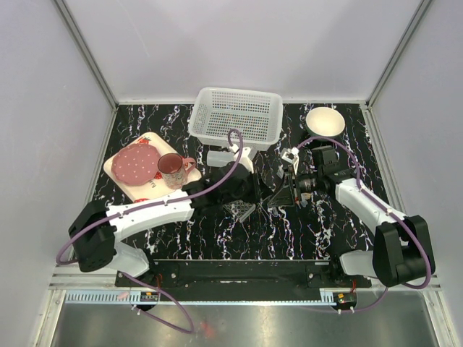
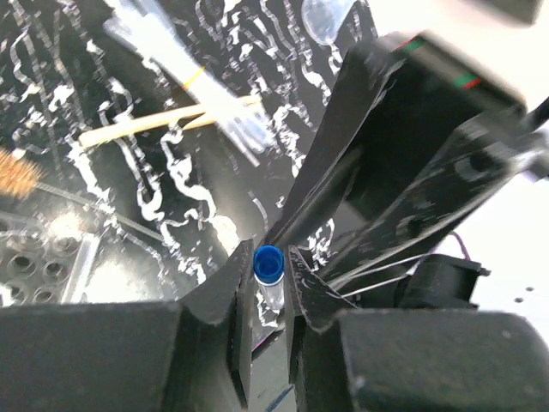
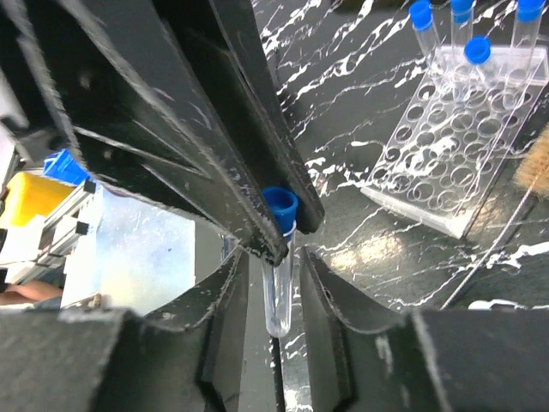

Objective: Organize the chemistry lab equipment

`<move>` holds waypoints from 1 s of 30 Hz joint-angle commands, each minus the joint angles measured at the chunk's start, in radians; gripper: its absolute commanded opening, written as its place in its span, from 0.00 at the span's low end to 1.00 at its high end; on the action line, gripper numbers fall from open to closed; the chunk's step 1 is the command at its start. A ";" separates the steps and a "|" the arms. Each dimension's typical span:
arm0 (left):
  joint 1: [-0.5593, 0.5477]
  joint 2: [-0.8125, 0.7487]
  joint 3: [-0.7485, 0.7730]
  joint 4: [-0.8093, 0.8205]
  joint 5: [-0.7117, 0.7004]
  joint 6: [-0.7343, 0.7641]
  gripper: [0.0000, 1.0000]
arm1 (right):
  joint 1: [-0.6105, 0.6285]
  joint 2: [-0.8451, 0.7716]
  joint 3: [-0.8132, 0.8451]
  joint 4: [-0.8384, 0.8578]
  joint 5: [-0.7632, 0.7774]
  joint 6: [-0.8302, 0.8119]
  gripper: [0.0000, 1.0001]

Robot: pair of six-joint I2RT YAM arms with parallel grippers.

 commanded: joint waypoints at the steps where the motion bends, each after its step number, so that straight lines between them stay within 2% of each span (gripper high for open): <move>1: -0.005 -0.116 -0.089 -0.018 -0.092 -0.005 0.10 | 0.007 -0.018 0.067 -0.027 -0.014 -0.063 0.42; 4: -0.001 -0.191 -0.147 -0.037 -0.166 0.000 0.10 | 0.007 -0.029 0.075 -0.062 -0.007 -0.101 0.61; 8: 0.002 -0.285 -0.216 -0.092 -0.290 0.035 0.10 | 0.005 -0.038 0.095 -0.151 0.009 -0.202 0.74; 12: 0.022 -0.351 -0.267 -0.135 -0.443 0.113 0.10 | 0.003 -0.038 0.113 -0.196 0.039 -0.250 0.75; 15: 0.055 -0.366 -0.290 -0.115 -0.490 0.176 0.10 | -0.001 -0.030 0.120 -0.211 0.052 -0.267 0.75; 24: 0.107 -0.236 -0.262 -0.029 -0.540 0.347 0.10 | -0.006 -0.015 0.126 -0.232 0.064 -0.288 0.76; 30: 0.107 -0.161 -0.267 0.012 -0.531 0.357 0.10 | -0.006 -0.006 0.130 -0.240 0.064 -0.296 0.77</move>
